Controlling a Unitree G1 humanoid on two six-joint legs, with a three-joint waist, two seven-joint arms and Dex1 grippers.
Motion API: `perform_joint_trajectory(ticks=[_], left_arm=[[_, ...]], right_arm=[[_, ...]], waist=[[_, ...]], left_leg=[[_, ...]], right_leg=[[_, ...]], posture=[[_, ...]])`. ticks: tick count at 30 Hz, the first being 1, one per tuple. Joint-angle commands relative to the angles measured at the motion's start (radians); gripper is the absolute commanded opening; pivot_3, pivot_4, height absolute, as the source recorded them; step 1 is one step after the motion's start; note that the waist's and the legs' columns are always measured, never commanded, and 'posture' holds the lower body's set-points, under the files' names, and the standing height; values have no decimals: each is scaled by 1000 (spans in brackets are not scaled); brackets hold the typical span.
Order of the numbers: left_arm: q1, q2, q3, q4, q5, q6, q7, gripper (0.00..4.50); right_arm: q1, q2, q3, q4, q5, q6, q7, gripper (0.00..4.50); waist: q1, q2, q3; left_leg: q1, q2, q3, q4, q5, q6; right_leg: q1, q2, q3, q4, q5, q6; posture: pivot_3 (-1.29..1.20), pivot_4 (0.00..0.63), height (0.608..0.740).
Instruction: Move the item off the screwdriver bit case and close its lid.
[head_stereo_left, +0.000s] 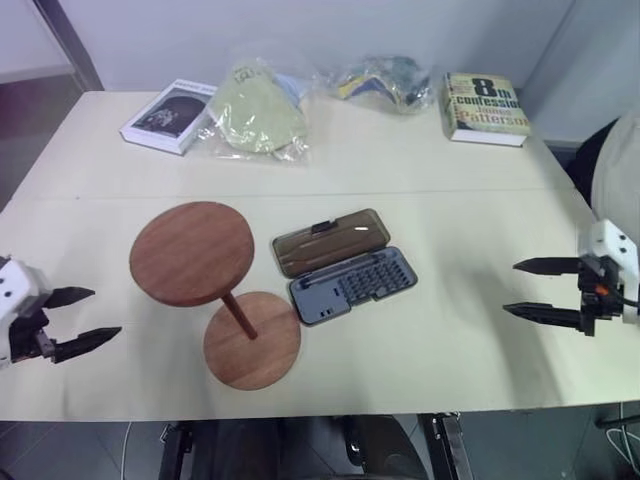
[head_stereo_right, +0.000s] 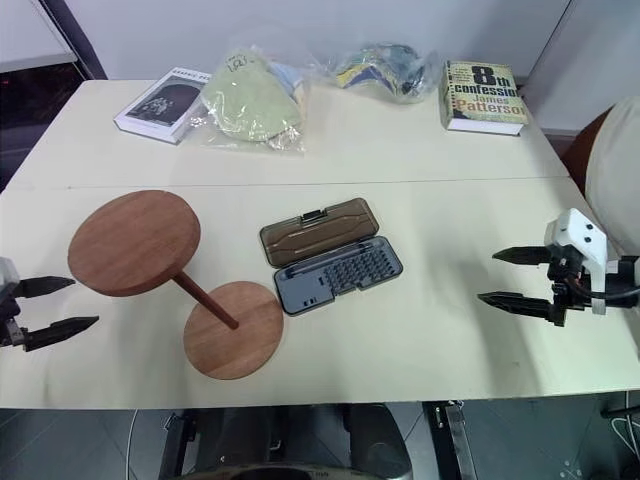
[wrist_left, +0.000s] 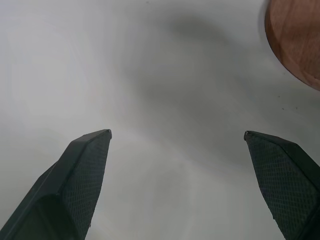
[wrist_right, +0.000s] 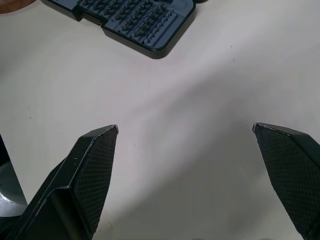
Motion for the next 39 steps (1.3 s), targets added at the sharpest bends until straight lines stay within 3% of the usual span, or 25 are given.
perform_joint_trajectory(ticks=[1,9,16,20,24,28,34,37,39], left_arm=[[1,0,43,-21,-9,-1,-5,4468],[-63,-34,24,-11,22,-15,101,4468],[-102,-57,5,-149,-92,17,26,4468],[-127,-34,-20,-271,-187,92,-25,4468],[-168,-13,-125,-415,-290,173,-74,4468],[-250,-13,-243,-494,-348,232,-67,4468],[-376,-58,-385,-445,-306,212,-47,4468],[-418,-102,-409,-402,-301,201,-25,3682],[-427,-113,-414,-393,-303,202,-30,2711]], right_arm=[[-12,-4,-19,-14,2,-6,3,4500],[-49,13,-1,-7,-10,-2,-43,4500],[-75,0,12,-104,67,85,15,4500],[-80,-29,-5,-254,204,219,82,4500],[-167,-24,18,-391,334,325,57,4500],[-225,-8,52,-445,366,360,21,4500],[-256,9,77,-459,370,362,-10,4500],[-255,19,60,-469,393,375,-32,4500],[-254,23,42,-474,418,390,-45,4500]], waist=[[0,0,0],[-1,0,0],[1,0,0],[1,0,0],[0,1,0],[1,1,-1],[3,1,-1],[3,1,-1],[0,0,-1]], left_leg=[[0,0,0,0,0,0],[0,0,0,1,0,0],[0,0,0,2,0,0],[0,0,0,2,0,0],[1,0,-1,4,0,0],[1,0,-1,5,0,0],[1,-2,-1,6,0,0],[1,-2,-1,6,0,0],[1,-2,-2,6,0,0]], right_leg=[[0,0,0,0,0,0],[0,0,0,2,0,1],[0,0,0,3,1,2],[0,0,0,4,1,2],[1,1,0,4,2,3],[2,1,0,5,2,3],[2,1,0,5,2,3],[2,1,0,6,2,4],[2,2,0,6,2,4]], posture=[[0,150,737],[0,150,737],[0,150,737],[0,150,737],[0,150,737],[0,150,737],[0,150,737],[0,150,737],[0,150,737]])
